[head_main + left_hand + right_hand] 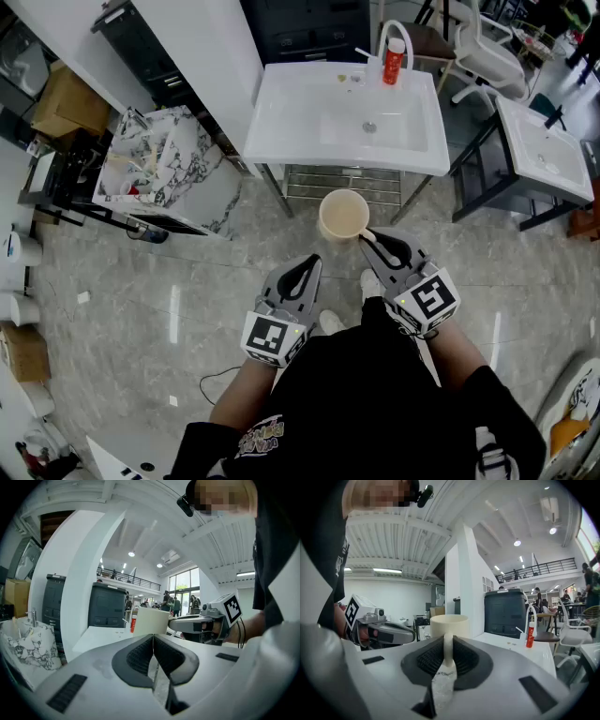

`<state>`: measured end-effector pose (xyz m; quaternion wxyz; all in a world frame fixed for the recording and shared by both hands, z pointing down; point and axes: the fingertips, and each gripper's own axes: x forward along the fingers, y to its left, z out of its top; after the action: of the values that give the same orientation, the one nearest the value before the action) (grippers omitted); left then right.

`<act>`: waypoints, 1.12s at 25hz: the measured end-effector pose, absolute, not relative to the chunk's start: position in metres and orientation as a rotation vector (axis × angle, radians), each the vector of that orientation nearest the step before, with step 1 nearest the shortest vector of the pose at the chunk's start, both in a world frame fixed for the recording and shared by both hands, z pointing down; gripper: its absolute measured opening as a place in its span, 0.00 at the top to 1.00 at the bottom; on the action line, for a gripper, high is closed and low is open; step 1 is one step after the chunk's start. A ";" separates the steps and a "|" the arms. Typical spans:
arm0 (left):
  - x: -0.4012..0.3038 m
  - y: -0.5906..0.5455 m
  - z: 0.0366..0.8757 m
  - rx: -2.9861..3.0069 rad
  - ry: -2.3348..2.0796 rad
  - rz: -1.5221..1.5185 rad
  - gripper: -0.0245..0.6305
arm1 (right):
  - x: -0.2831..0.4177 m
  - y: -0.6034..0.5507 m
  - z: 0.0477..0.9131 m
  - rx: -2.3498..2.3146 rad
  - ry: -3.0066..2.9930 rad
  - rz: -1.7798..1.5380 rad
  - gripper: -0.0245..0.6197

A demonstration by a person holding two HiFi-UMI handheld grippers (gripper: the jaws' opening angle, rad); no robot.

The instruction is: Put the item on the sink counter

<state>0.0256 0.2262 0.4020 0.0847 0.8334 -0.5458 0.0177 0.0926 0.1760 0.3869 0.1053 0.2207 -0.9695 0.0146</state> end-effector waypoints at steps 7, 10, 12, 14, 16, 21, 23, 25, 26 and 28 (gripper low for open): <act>0.025 0.228 0.402 2.485 -1.625 0.051 0.94 | 0.092 0.177 0.386 0.655 -2.861 0.041 0.82; 0.024 0.228 0.401 2.484 -1.629 0.045 0.94 | 0.091 0.177 0.386 0.653 -2.861 0.045 0.82; 0.023 0.229 0.401 2.482 -1.633 0.043 0.94 | 0.091 0.177 0.387 0.653 -2.866 0.051 0.82; 0.022 0.229 0.402 2.479 -1.636 0.041 0.94 | 0.090 0.177 0.386 0.656 -2.873 0.059 0.82; 0.021 0.230 0.402 2.476 -1.635 0.042 0.94 | 0.089 0.178 0.385 0.653 -2.876 0.058 0.82; 0.021 0.231 0.401 2.471 -1.642 0.037 0.94 | 0.088 0.179 0.383 0.645 -2.878 0.052 0.82; 0.021 0.233 0.401 2.471 -1.644 0.034 0.94 | 0.088 0.179 0.383 0.646 -2.879 0.056 0.82; 0.022 0.235 0.401 2.472 -1.646 0.030 0.94 | 0.089 0.180 0.384 0.649 -2.881 0.060 0.82; 0.022 0.236 0.401 2.473 -1.646 0.031 0.94 | 0.089 0.180 0.384 0.651 -2.882 0.060 0.82; 0.021 0.238 0.402 2.473 -1.645 0.035 0.94 | 0.088 0.181 0.383 0.653 -2.882 0.057 0.82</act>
<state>0.0206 0.2376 0.4016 0.0855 0.8294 -0.5519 0.0119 0.0880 0.1812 0.3835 0.0927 0.2199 -0.9709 0.0192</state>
